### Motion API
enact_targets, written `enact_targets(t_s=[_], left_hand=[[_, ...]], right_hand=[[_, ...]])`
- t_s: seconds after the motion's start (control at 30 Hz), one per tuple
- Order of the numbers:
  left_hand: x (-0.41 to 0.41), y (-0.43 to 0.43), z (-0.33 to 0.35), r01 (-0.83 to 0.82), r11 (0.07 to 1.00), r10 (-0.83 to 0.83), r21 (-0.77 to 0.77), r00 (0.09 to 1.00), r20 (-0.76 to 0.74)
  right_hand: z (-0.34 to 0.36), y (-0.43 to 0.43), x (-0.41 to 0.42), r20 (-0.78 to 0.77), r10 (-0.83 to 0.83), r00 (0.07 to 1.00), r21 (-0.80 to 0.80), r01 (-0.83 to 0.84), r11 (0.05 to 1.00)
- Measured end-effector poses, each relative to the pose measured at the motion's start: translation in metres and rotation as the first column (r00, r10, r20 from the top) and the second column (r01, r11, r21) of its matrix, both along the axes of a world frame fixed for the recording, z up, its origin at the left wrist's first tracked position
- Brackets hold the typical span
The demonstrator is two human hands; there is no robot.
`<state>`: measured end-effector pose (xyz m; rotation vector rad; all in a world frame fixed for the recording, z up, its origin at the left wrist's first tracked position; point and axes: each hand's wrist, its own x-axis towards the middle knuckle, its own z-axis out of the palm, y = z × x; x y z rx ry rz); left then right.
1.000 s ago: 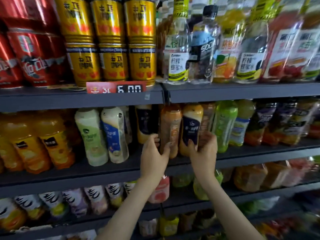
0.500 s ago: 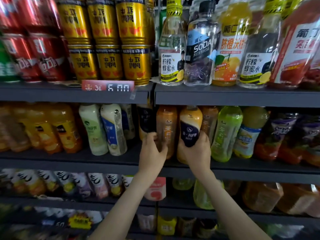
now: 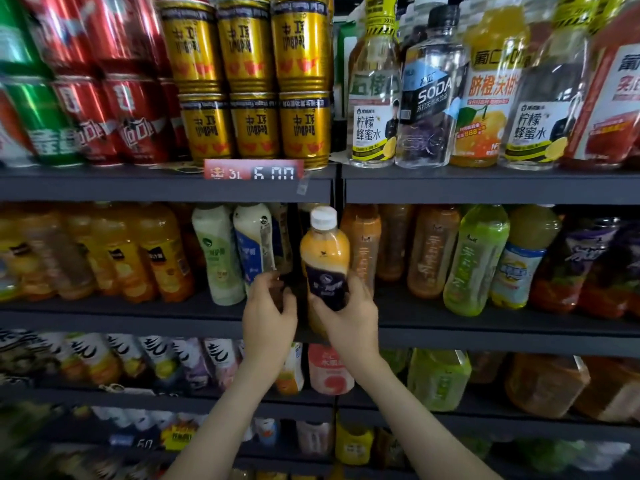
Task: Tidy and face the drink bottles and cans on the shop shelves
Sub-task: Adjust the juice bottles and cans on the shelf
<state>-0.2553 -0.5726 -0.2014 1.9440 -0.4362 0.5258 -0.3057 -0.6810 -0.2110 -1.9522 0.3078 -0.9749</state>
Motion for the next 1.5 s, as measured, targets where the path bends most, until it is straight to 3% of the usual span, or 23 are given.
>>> enact_targets(t_s=[0.47, 0.6, 0.9, 1.2, 1.37, 1.5], left_hand=[[0.021, 0.011, 0.002, 0.117, 0.990, -0.115, 0.083, 0.993, -0.022], [0.025, 0.009, 0.000, 0.131, 0.989, -0.128, 0.076, 0.991, -0.035], [-0.005, -0.028, -0.002, 0.240, 0.967, -0.242, 0.085, 0.970, 0.006], [-0.058, -0.108, -0.010, 0.410, 0.907, -0.412, 0.092, 0.911, -0.002], [-0.076, -0.168, -0.007, 0.394, 0.914, -0.391, 0.100, 0.919, -0.047], [-0.092, -0.218, 0.000, 0.278, 0.960, -0.275, 0.036, 0.959, -0.065]], right_hand=[[0.019, 0.018, 0.070, -0.141, -0.090, 0.986, -0.001, 0.091, 0.996], [0.019, 0.016, 0.069, -0.196, -0.031, 0.980, 0.011, 0.034, 0.999], [0.010, -0.008, 0.009, -0.127, -0.031, 0.991, -0.113, 0.017, 0.993], [0.000, -0.099, -0.077, -0.013, -0.270, 0.963, -0.107, 0.267, 0.958], [0.004, -0.166, -0.109, 0.021, -0.375, 0.927, 0.011, 0.375, 0.927], [0.002, -0.218, -0.130, 0.004, -0.372, 0.928, 0.016, 0.372, 0.928]])
